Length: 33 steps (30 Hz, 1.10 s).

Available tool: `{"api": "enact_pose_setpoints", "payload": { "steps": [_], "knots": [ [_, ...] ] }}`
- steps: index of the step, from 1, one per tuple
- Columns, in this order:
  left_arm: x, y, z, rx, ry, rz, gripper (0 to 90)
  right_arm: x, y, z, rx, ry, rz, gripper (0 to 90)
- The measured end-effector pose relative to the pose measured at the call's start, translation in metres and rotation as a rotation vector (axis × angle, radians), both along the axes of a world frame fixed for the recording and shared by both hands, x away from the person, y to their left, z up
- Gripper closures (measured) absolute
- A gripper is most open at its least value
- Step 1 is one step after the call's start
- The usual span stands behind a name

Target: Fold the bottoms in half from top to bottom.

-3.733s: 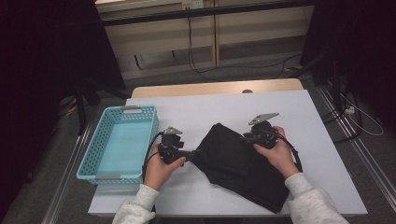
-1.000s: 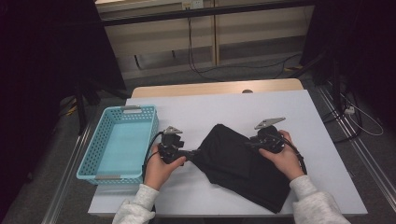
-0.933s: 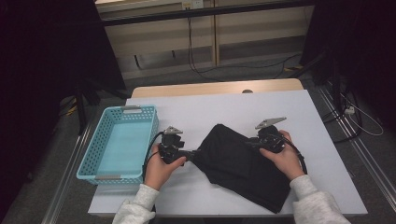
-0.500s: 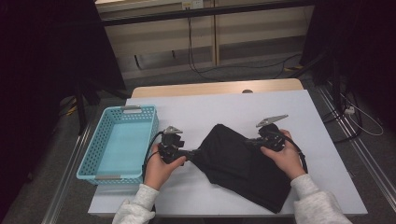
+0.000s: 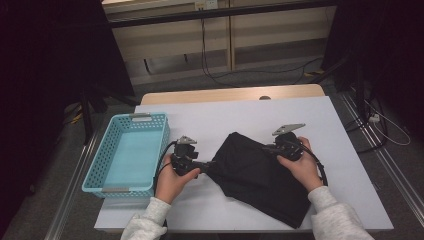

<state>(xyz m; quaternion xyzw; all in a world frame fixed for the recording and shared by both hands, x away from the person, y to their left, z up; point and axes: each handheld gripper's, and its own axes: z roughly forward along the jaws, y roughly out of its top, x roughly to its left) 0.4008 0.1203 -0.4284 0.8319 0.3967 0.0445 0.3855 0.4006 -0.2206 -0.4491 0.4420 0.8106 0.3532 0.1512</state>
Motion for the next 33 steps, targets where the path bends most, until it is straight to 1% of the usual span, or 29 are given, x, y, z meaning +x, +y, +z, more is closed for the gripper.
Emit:
{"api": "enact_pose_setpoints", "payload": {
  "steps": [2,3,4,5,7,11,12,13,14,15,16,17,19,21,25,26,29,31,32,33],
  "knots": [
    [0.0,0.0,-0.001,-0.001,0.0,0.001,19.1,0.002,-0.001,-0.001,-0.001,-0.025,-0.019,68.6],
    [0.0,0.0,-0.001,0.0,0.0,0.001,19.1,0.003,-0.002,-0.001,-0.004,-0.04,-0.03,64.0],
    [0.0,0.0,-0.001,0.001,0.001,0.002,19.1,0.004,-0.002,-0.002,-0.002,-0.042,-0.035,60.8],
    [0.0,0.0,-0.001,0.0,0.002,0.002,19.1,0.005,-0.003,-0.003,0.006,-0.03,-0.038,60.2],
    [0.0,0.0,-0.001,0.001,0.002,0.0,19.1,0.007,-0.005,-0.007,0.052,0.002,-0.032,59.8],
    [0.0,0.0,-0.001,0.003,0.007,-0.002,19.1,0.009,-0.008,-0.011,0.112,0.035,-0.044,64.4],
    [0.0,0.0,-0.001,0.006,0.007,-0.004,19.1,0.009,-0.008,-0.011,0.124,0.041,-0.045,69.1],
    [0.0,0.0,-0.002,0.005,0.004,0.0,19.1,0.01,-0.009,-0.011,0.135,0.047,-0.036,71.3],
    [0.0,0.0,-0.002,0.005,0.005,0.0,19.1,0.009,-0.008,-0.01,0.125,0.04,-0.037,74.4],
    [0.0,0.0,-0.002,0.004,0.003,0.002,19.1,0.009,-0.007,-0.008,0.112,0.031,-0.027,80.3],
    [0.001,0.0,-0.001,0.009,0.007,-0.003,19.1,0.008,-0.006,-0.006,0.097,0.026,-0.02,80.7],
    [0.001,0.0,-0.001,0.004,0.002,0.002,19.1,0.007,-0.004,-0.004,0.073,0.013,-0.021,81.7],
    [0.001,0.001,-0.001,0.002,0.001,0.004,19.1,0.005,-0.001,-0.001,0.059,0.009,-0.012,81.9],
    [0.001,0.002,-0.001,-0.002,0.001,0.008,19.1,0.004,-0.001,0.003,0.055,-0.006,-0.004,81.8],
    [0.001,0.003,-0.001,-0.004,0.008,0.01,19.2,-0.001,-0.002,0.015,0.087,-0.04,0.002,82.3],
    [0.001,0.003,-0.001,-0.001,0.007,0.008,19.3,-0.002,-0.002,0.019,0.097,-0.042,0.007,82.5],
    [0.001,0.003,-0.001,-0.001,0.0,0.011,19.3,-0.006,-0.001,0.024,0.113,-0.029,0.011,82.6],
    [0.001,0.003,-0.001,-0.003,-0.006,0.014,19.2,-0.009,-0.001,0.025,0.105,-0.022,0.014,82.6],
    [0.001,0.003,-0.001,-0.004,-0.01,0.02,19.2,-0.011,-0.002,0.023,0.108,-0.018,0.014,82.5],
    [0.001,0.003,0.0,-0.005,-0.013,0.021,19.2,-0.013,-0.003,0.022,0.121,-0.006,0.02,82.5]
  ]
}}
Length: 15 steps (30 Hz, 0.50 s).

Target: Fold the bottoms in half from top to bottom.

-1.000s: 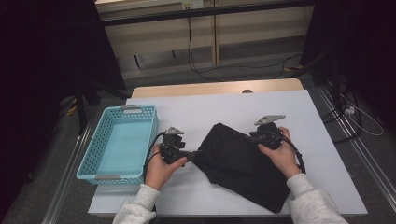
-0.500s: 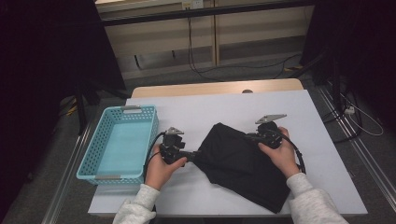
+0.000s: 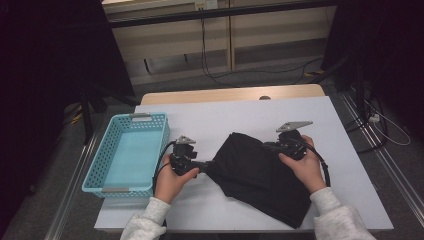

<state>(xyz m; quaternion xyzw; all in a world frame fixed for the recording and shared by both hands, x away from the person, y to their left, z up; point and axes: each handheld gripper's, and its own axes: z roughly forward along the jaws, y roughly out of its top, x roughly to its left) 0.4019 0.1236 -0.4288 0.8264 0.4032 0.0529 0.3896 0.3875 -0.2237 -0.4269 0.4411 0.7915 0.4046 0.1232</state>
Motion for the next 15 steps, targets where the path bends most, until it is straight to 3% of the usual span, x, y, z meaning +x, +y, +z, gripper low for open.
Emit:
{"api": "enact_pose_setpoints", "payload": {
  "steps": [11,15],
  "knots": [
    [0.001,0.003,0.001,0.004,-0.029,0.008,20.4,-0.013,-0.011,-0.001,-0.014,0.048,0.004,82.5],
    [0.001,0.002,0.0,0.004,-0.029,0.008,20.4,-0.017,-0.011,0.002,-0.008,0.042,0.019,82.6]
  ]
}}
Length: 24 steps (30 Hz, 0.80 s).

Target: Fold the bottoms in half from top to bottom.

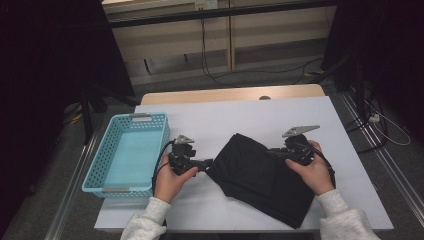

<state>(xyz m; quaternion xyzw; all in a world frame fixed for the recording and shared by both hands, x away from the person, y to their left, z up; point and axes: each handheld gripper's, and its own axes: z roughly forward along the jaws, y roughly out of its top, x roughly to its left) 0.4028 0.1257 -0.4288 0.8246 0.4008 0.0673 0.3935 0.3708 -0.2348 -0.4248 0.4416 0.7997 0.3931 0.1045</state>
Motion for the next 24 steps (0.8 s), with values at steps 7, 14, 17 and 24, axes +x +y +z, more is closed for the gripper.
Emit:
{"api": "enact_pose_setpoints", "payload": {
  "steps": [7,14,17,24],
  "knots": [
    [0.0,0.001,0.0,0.003,0.002,0.005,20.3,-0.007,-0.002,0.001,0.0,-0.004,0.006,82.6],
    [0.0,0.001,0.002,0.021,0.005,-0.003,19.0,-0.014,-0.01,0.002,0.017,-0.002,0.0,82.6],
    [-0.001,0.001,0.002,0.02,0.004,-0.004,18.8,-0.016,-0.014,0.002,0.026,-0.007,0.004,82.6],
    [-0.001,0.001,0.004,0.014,-0.004,0.002,18.6,-0.017,-0.016,-0.001,0.012,-0.001,0.003,82.6]
  ]
}}
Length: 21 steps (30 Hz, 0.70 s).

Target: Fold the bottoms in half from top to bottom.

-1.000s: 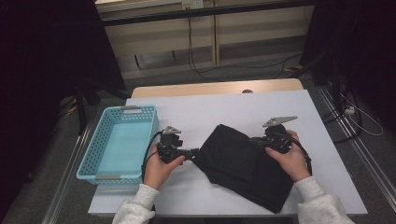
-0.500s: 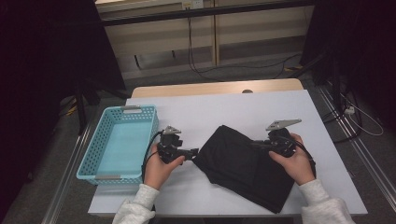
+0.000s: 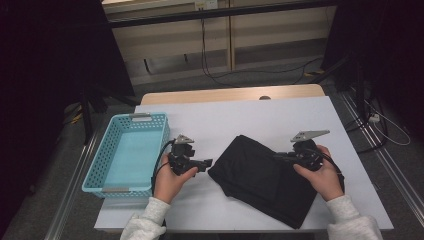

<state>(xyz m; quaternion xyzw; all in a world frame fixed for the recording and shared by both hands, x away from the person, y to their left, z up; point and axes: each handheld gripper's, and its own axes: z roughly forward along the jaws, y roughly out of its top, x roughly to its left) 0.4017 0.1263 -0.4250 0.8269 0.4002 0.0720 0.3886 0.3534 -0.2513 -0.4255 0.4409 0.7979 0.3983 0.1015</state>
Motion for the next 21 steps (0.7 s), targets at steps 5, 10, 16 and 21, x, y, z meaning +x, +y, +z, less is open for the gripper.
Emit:
{"api": "enact_pose_setpoints", "payload": {
  "steps": [5,10,16,21],
  "knots": [
    [0.0,0.0,0.0,0.003,0.0,-0.002,18.7,-0.005,-0.001,0.001,-0.007,-0.009,-0.004,82.6],
    [0.0,0.0,0.0,-0.003,-0.004,0.0,18.7,-0.01,-0.006,0.003,-0.004,-0.007,-0.004,82.6],
    [0.0,-0.001,0.001,0.001,-0.005,-0.007,18.7,-0.017,-0.012,0.003,-0.001,-0.005,-0.007,82.6],
    [0.0,-0.003,0.001,-0.003,-0.004,-0.011,18.7,-0.021,-0.015,0.003,-0.002,0.0,-0.006,82.6]
  ]
}}
